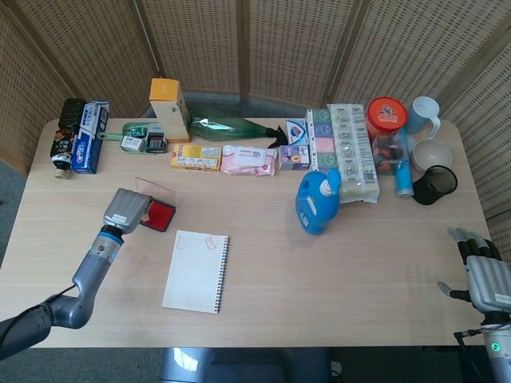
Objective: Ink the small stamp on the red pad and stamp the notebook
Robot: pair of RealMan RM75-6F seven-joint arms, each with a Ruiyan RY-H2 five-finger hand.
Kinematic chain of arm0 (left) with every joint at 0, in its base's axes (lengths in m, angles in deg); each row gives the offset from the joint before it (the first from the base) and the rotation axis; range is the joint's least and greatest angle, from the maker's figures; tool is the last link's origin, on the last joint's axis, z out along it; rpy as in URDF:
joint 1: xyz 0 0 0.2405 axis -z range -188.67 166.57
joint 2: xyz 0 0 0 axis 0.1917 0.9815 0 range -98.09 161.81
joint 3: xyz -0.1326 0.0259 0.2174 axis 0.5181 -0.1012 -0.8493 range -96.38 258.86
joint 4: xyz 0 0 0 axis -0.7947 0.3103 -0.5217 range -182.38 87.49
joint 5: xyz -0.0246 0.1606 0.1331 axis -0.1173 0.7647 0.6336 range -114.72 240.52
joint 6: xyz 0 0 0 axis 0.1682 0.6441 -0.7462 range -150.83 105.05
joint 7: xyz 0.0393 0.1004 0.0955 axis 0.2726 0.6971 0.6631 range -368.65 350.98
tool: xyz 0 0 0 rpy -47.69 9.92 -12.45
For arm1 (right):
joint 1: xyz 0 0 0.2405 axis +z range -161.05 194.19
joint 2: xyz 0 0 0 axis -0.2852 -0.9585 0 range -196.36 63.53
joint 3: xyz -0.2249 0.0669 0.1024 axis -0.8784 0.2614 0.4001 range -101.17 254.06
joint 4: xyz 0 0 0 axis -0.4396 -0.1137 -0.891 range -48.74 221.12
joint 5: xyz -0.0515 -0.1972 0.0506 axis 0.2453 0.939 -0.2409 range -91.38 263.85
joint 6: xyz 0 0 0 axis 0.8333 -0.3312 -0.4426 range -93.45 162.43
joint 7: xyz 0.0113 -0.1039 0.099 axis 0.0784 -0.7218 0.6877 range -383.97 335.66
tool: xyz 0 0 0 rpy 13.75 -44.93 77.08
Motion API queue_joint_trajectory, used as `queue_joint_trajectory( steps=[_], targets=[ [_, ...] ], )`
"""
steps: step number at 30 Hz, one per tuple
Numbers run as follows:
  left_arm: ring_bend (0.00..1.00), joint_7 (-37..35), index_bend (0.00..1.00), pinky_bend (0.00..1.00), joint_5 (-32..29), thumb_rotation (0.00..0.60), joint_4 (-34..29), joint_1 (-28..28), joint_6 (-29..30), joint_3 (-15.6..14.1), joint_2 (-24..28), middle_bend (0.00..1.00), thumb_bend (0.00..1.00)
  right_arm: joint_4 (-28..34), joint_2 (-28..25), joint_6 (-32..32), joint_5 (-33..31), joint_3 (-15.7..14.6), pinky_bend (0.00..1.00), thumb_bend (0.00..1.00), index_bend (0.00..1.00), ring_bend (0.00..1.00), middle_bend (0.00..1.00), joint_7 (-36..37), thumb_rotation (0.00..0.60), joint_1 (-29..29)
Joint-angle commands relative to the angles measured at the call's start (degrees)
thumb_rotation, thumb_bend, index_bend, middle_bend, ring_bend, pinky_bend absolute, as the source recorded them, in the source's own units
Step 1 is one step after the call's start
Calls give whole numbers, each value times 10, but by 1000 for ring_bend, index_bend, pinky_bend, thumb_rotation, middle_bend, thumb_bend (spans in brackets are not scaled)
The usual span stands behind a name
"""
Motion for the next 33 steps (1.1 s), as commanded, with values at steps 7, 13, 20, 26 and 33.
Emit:
queue_joint_trajectory(
  steps=[7, 13, 20, 26, 33],
  targets=[
    [1000, 4, 634, 1000, -9, 600, 16, 6, 0, -7, -15, 1000, 383, -1, -3, -1, 1, 1, 97, 0, 91, 112, 103, 10, 600, -1],
    [1000, 4, 634, 1000, -14, 600, 27, 8, -6, -12, -21, 1000, 384, -2, -4, -3, 4, 1, 97, 0, 90, 113, 105, 15, 600, -2],
    [1000, 1, 634, 1000, -18, 600, 39, 10, -6, -14, -26, 1000, 384, -4, -4, -4, 4, 0, 97, 0, 89, 113, 105, 16, 600, -2],
    [1000, 0, 634, 1000, -19, 600, 35, 10, -3, -15, -24, 1000, 383, -2, -4, -4, 5, 0, 98, 0, 89, 113, 105, 14, 600, -2],
    [1000, 5, 634, 1000, -12, 600, -2, 8, 20, -10, -3, 1000, 384, -2, -5, -3, 5, 0, 98, 0, 89, 114, 105, 15, 600, -2]
  ],
)
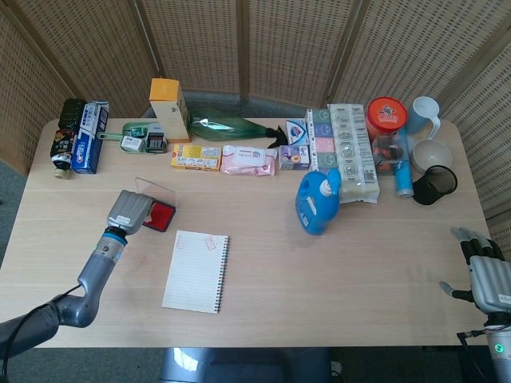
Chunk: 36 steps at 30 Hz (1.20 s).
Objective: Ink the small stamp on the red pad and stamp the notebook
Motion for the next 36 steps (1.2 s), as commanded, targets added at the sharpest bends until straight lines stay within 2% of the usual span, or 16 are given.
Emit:
queue_joint_trajectory(
  steps=[1, 8, 12, 17, 21, 28, 36],
  targets=[
    [1000, 7, 634, 1000, 7, 600, -34, -1, 19, 5, 22, 1000, 383, 0, 0, 1, 0, 0, 98, 0, 89, 113, 105, 0, 600, 0],
    [1000, 43, 634, 1000, 0, 600, -133, -6, 45, 12, 86, 1000, 383, 3, 0, -1, 5, -1, 98, 0, 89, 113, 105, -1, 599, 1],
    [1000, 62, 634, 1000, 9, 600, -203, -9, 52, 2, 123, 1000, 383, 6, -2, -3, 7, -2, 98, 0, 89, 113, 105, 0, 600, 0],
    [1000, 87, 633, 1000, 20, 600, -255, -8, 57, -13, 129, 1000, 383, 9, -4, -5, 10, -2, 97, 0, 89, 113, 105, 3, 600, -1],
    [1000, 108, 634, 1000, 36, 600, -287, -6, 60, -31, 114, 1000, 383, 9, -7, -7, 10, -1, 98, 0, 89, 113, 105, 9, 600, -2],
    [1000, 146, 634, 1000, 34, 600, -282, 3, 60, -43, 83, 1000, 384, 9, -11, -6, 12, -1, 97, 0, 89, 113, 105, 16, 600, -3],
    [1000, 121, 634, 1000, 45, 600, -247, 8, 48, -51, 65, 1000, 383, 7, -10, -2, 8, -1, 98, 0, 89, 113, 105, 17, 599, -1]
  ],
)
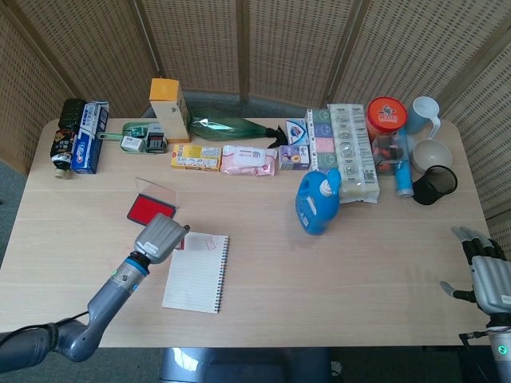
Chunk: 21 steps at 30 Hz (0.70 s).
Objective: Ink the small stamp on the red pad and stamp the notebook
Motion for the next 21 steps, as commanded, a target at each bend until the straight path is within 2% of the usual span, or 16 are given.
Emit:
queue_joint_trajectory(
  steps=[1, 12, 21],
  targets=[
    [1000, -4, 634, 1000, 3, 600, 8, 1, -3, -3, -4, 1000, 383, -1, 1, 2, -1, 0, 98, 0, 89, 113, 105, -1, 599, 1],
    [1000, -15, 634, 1000, -2, 600, 31, 4, -11, -6, -12, 1000, 383, 1, 3, 3, -1, -1, 98, 0, 89, 113, 105, -7, 600, 1],
    [1000, -5, 634, 1000, -5, 600, 55, 17, -20, -1, -38, 1000, 384, -1, 1, 4, -4, 0, 98, 0, 89, 113, 105, -2, 600, 2]
  ],
)
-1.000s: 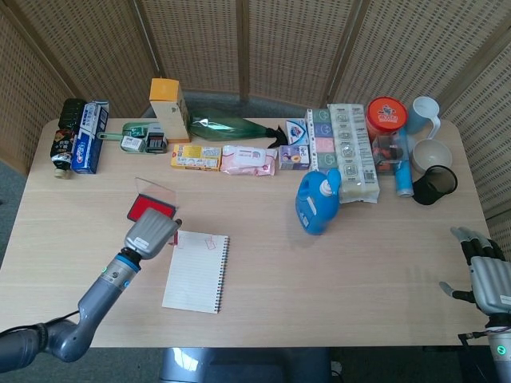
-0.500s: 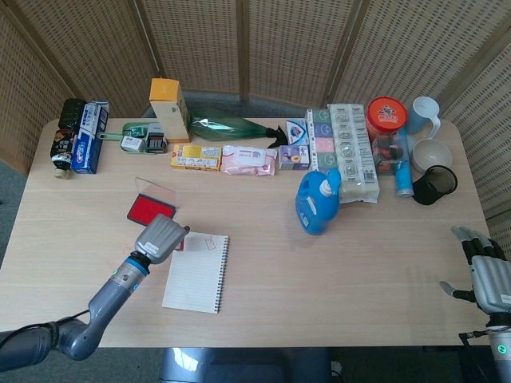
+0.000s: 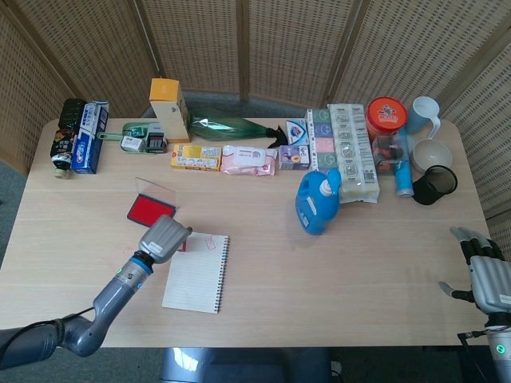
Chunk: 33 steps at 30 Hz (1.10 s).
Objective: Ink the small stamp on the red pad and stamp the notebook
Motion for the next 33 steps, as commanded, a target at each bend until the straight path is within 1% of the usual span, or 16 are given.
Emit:
queue_joint_trajectory(
  steps=[1, 6, 17, 33],
  targets=[
    [1000, 7, 634, 1000, -2, 600, 6, 5, 0, 4, -8, 1000, 384, -1, -1, 1, 0, 0, 97, 0, 89, 113, 105, 2, 600, 0],
    [1000, 21, 634, 1000, -14, 600, 11, 11, -3, 7, -15, 1000, 384, -1, -2, 1, 0, 1, 98, 0, 89, 113, 105, 5, 600, 0],
    [1000, 44, 634, 1000, -33, 600, 22, 18, -10, 2, -30, 1000, 384, -1, -3, 0, 0, 1, 98, 0, 89, 114, 105, 6, 600, 0],
    [1000, 42, 634, 1000, -44, 600, 40, 21, -15, -5, -48, 1000, 384, -1, -4, 0, 1, 1, 98, 0, 89, 113, 105, 9, 600, 0]
  ],
)
